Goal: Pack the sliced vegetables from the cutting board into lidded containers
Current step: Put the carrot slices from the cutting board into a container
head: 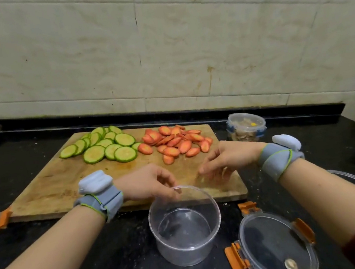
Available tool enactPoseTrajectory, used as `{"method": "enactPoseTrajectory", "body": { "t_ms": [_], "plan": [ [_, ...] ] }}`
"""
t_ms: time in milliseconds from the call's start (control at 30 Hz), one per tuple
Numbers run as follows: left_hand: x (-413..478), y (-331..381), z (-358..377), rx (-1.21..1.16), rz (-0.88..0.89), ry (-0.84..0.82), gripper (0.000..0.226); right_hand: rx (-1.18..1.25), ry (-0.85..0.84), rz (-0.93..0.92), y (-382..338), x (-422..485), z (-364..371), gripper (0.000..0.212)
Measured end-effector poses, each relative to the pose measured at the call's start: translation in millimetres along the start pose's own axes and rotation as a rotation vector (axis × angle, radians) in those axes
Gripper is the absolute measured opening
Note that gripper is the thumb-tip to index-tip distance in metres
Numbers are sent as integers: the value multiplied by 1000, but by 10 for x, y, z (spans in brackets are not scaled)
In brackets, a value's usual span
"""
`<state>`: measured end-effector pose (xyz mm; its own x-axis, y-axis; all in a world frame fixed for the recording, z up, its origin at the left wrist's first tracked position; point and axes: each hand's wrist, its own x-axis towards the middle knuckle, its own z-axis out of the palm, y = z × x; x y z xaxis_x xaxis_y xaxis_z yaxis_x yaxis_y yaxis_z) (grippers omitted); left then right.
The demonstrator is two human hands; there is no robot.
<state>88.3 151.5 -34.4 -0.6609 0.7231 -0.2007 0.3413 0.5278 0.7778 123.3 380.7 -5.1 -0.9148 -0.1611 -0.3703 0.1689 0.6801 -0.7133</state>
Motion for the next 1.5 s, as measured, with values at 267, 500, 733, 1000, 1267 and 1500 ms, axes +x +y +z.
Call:
{"method": "enactPoseTrajectory", "body": {
  "t_ms": [267,500,733,1000,1267,1500],
  "plan": [
    [393,-105,-138,81,119,474,23,-231,568,102,246,465,-367,31],
    [738,-402,-146,536,143,459,67,-88,502,191,319,935,-351,80],
    [807,-336,-189,919,137,393,42,-127,621,198,385,1015,-263,82],
    [822,116,-137,1219,91,310,38,-35,667,136,335,888,-216,17],
    [709,-78,-210,979,-52,337,38,54,515,76,204,710,-107,9],
    [292,26,-226,-18,38,686,24,154,353,-80,-115,323,-117,23]
  ]
}}
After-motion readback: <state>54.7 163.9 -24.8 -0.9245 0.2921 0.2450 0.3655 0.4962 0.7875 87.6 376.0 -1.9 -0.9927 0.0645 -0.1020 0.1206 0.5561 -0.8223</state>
